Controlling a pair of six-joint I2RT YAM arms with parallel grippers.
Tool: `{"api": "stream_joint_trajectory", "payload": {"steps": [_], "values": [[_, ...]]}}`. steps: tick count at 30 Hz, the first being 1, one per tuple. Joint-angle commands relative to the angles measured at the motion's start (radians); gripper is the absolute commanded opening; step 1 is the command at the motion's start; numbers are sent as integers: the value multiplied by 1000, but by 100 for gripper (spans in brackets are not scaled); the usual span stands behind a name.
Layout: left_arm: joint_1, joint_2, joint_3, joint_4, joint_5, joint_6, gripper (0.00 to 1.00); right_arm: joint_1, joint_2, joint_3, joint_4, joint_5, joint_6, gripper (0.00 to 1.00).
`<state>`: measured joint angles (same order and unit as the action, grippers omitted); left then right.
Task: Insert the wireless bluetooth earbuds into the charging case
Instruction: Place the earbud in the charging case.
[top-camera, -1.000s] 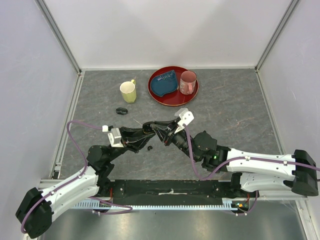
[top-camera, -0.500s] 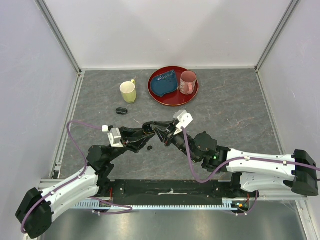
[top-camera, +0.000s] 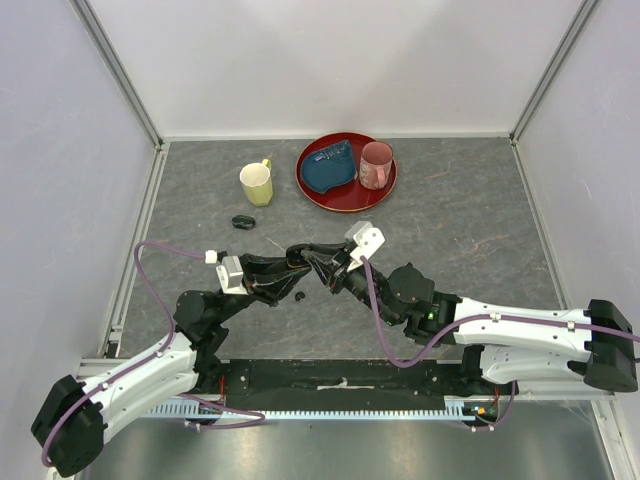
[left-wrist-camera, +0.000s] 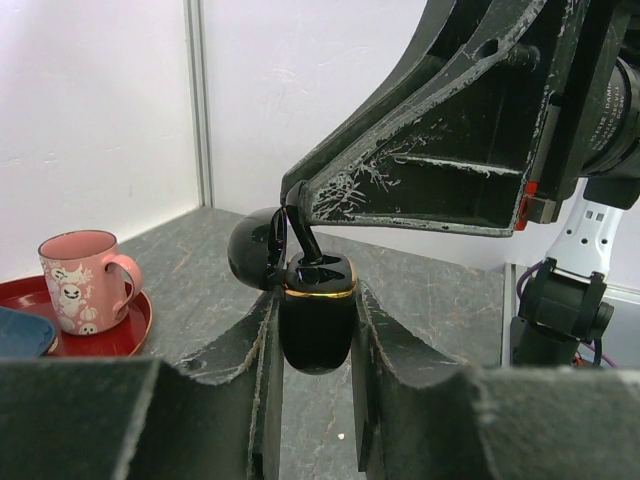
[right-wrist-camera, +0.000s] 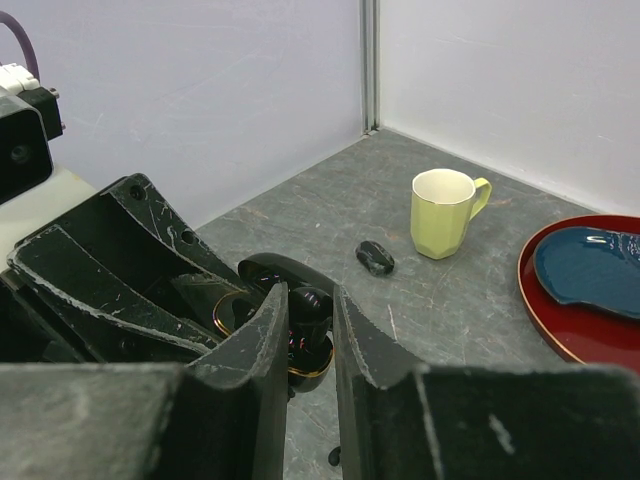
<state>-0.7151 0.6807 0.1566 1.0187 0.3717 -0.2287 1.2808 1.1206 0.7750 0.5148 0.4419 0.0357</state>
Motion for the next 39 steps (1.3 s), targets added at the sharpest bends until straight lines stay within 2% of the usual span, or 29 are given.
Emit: {"api": "stream_joint_trajectory", "payload": {"steps": [1,4,14,31,39], "values": [[-1,-7,11,64,-7,-14,2,5,-10,6,-42,8,-30,0],[-3,-1,12,64,-11,-12,2,5,-10,3,-45,-40,-56,0],[-3,-6,11,63,-31,-6,2,5,-16,-3,-65,-29,-68,0],[-1,-9,12,66,3,-4,2,5,-13,-39,22,81,-76,0],[-3,-7,11,69,0,-1,2,3,-8,-39,10,25,-68,0]]}}
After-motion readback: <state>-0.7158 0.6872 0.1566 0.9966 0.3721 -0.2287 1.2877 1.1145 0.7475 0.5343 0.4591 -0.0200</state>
